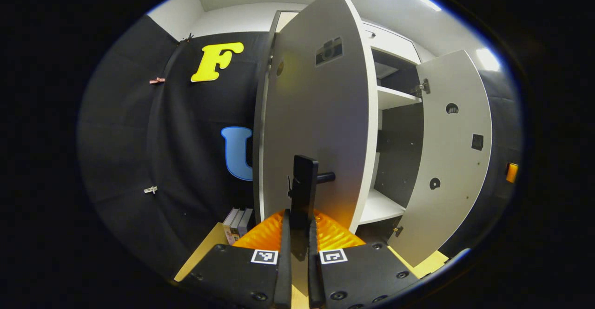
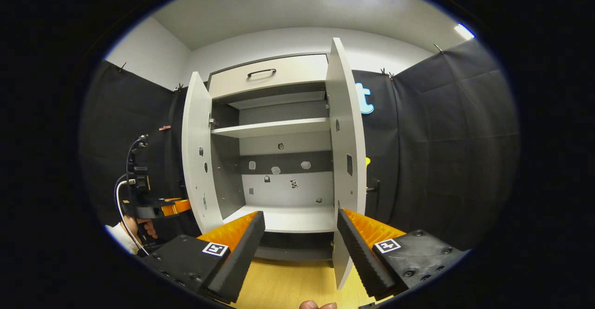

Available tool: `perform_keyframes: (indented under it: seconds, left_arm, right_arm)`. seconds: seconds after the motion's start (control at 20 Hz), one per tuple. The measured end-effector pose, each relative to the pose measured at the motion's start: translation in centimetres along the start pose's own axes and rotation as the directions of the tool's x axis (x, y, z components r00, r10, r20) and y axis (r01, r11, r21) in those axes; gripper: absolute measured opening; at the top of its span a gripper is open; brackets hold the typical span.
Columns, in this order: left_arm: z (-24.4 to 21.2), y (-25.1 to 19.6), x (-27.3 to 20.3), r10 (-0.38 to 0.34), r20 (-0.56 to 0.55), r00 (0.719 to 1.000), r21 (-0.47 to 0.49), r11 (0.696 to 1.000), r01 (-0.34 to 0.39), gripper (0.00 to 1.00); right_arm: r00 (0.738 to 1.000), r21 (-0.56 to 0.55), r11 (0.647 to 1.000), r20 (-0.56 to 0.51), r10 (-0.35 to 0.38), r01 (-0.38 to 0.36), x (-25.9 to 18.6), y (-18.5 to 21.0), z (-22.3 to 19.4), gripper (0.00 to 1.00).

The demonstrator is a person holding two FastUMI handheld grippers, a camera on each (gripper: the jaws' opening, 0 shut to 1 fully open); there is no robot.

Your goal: Open the right door of the double-door shoe cabinet with the right hand, and open the left door with the left hand.

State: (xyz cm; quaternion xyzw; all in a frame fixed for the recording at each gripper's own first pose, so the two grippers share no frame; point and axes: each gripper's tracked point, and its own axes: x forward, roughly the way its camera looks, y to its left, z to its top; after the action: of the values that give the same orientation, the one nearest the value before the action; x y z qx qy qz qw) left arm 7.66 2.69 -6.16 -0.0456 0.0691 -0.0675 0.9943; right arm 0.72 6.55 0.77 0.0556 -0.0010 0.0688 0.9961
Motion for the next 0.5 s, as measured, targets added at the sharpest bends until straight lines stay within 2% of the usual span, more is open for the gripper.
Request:
perform_keyframes:
  seconds: [0.1, 0.2, 0.5]
  left_arm:
    - [0.1, 1.2, -0.3, 0.011, 0.005, 1.000, -0.010, 1.000, -0.011, 0.18]
    - [0.4, 2.3, -0.7, 0.020, 0.017, 1.000, -0.014, 1.000, -0.020, 0.18]
    - [0.4, 7.1, -1.5, 0.040, 0.018, 0.999, 0.019, 0.999, -0.040, 0.15]
  right_arm:
    - [1.000, 0.004, 1.000, 0.000, 0.011, -0.011, 0.2, 0.8, -0.1, 1.00]
    - [1.000, 0.006, 1.000, -0.003, 0.022, -0.022, 0.4, 1.4, -0.2, 0.98]
    - [0.997, -0.019, 0.997, -0.029, 0.076, -0.076, 0.8, 4.6, -1.2, 0.98]
